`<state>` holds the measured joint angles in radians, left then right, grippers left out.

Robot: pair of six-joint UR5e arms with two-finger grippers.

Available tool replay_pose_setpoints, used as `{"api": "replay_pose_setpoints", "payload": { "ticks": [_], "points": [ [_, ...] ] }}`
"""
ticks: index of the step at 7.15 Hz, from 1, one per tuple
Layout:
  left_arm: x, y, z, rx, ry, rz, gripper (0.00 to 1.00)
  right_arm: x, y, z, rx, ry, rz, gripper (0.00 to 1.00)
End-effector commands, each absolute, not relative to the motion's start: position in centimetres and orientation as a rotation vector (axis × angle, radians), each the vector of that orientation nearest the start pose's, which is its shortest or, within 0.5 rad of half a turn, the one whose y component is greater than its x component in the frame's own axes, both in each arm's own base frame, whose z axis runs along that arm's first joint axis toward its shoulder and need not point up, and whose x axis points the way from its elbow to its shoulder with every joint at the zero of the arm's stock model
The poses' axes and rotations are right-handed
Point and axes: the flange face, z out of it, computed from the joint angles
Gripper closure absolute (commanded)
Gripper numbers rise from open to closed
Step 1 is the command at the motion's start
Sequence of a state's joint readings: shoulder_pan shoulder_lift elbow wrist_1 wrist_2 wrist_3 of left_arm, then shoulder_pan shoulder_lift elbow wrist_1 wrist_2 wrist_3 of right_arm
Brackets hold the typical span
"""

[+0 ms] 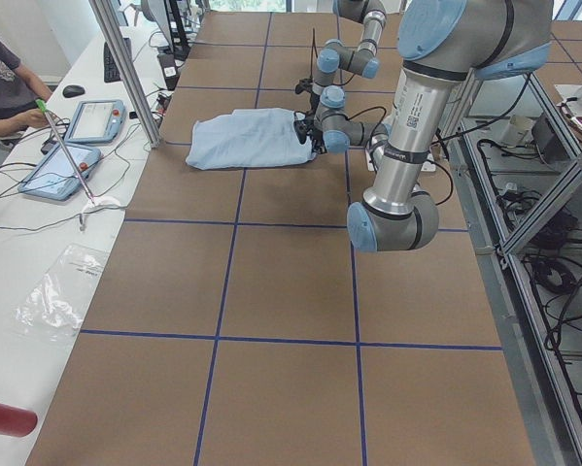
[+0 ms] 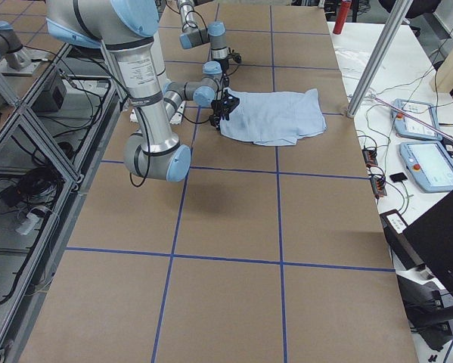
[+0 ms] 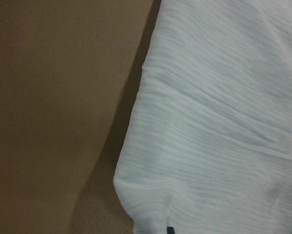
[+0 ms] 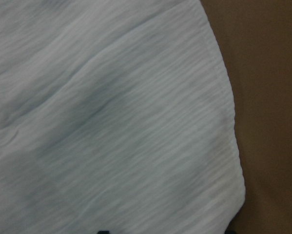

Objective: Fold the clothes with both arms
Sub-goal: 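Move the right gripper to the shirt's near edge beside the left gripper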

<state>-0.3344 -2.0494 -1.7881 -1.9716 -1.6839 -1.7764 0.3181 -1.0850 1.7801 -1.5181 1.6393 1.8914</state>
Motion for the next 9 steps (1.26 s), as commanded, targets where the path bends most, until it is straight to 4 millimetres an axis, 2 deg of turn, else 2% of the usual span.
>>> {"api": "replay_pose_setpoints", "payload": {
  "ticks": [1, 2, 3, 5, 7, 9],
  "points": [
    [55.6, -32.3, 24.6, -0.029, 1.107, -0.424, 1.00, -56.7, -32.1, 29.0, -0.067, -0.761, 0.583, 0.70],
    [55.6, -32.3, 24.6, -0.029, 1.107, -0.424, 1.00, -56.6, -32.2, 28.9, -0.066, -0.766, 0.584, 0.89],
    [55.6, -32.3, 24.6, -0.029, 1.106, -0.424, 1.00, -56.5, -32.4, 28.9, -0.064, -0.766, 0.585, 1.00],
    [55.5, -32.3, 24.4, -0.028, 1.111, -0.422, 1.00, -56.1, -33.2, 27.2, -0.065, -0.796, 0.595, 1.00],
    [55.1, -32.1, 23.8, -0.030, 1.124, -0.419, 1.00, -53.6, -32.8, 24.2, -0.063, -0.871, 0.594, 1.00],
    [52.8, -31.3, 22.0, -0.030, 1.175, -0.405, 1.00, -52.3, -32.2, 23.0, -0.090, -0.905, 0.586, 1.00]
  ]
}}
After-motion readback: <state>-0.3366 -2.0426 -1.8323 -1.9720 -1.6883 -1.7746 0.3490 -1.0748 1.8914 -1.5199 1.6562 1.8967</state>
